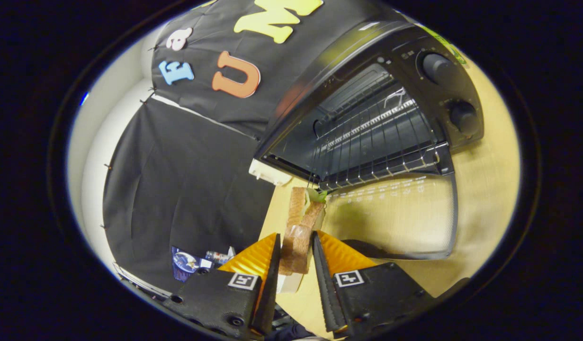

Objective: Open the toaster oven, put the food inside, and close the toaster oven door.

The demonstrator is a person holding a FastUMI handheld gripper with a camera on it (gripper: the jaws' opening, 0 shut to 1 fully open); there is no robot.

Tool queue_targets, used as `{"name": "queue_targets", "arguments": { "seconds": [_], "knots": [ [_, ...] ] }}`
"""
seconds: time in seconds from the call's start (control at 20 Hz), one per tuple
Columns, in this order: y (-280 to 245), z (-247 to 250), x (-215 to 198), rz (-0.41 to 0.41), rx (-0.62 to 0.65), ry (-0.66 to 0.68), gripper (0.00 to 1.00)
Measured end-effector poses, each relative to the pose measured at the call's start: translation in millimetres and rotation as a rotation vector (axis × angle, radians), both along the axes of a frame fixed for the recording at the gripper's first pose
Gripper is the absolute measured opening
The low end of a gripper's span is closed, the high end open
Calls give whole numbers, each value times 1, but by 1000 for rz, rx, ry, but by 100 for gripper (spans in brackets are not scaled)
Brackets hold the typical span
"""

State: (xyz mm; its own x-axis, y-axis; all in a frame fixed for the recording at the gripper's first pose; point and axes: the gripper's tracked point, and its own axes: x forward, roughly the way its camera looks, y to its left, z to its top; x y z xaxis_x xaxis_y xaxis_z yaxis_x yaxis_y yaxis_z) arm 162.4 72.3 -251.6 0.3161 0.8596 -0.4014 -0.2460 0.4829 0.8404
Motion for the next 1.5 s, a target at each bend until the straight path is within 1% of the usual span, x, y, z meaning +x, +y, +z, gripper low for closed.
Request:
{"name": "queue_targets", "arguments": {
  "seconds": [0.1, 0.2, 0.4, 0.45, 0.55, 0.65, 0.75, 0.8, 0.9, 0.95, 1.05, 1.2, 1.25, 1.35, 1.4, 1.45, 1.5],
  "knots": [
    [2, 4, -1, 6, 17, -4, 37],
    [-2, 13, 4, -24, 47, -16, 32],
    [-11, 31, 22, -114, 178, 20, 28],
    [-14, 30, 30, -150, 201, 38, 27],
    [-23, 29, 52, -255, 270, 76, 27],
    [-33, 27, 76, -370, 368, 121, 27],
    [-36, 23, 101, -451, 440, 135, 27],
    [-37, 20, 113, -505, 466, 134, 27],
    [-34, 14, 132, -580, 453, 108, 27],
    [-34, 10, 142, -633, 451, 90, 27],
    [-32, 12, 159, -692, 462, 67, 27],
    [-20, -4, 172, -721, 422, 69, 27],
    [-20, -10, 172, -729, 378, 59, 28],
    [-20, -24, 175, -729, 265, 39, 36],
    [-22, -20, 170, -714, 246, 29, 42],
    [-19, -18, 169, -696, 222, 10, 44],
    [-21, -21, 170, -698, 143, -21, 51]
  ]
}}
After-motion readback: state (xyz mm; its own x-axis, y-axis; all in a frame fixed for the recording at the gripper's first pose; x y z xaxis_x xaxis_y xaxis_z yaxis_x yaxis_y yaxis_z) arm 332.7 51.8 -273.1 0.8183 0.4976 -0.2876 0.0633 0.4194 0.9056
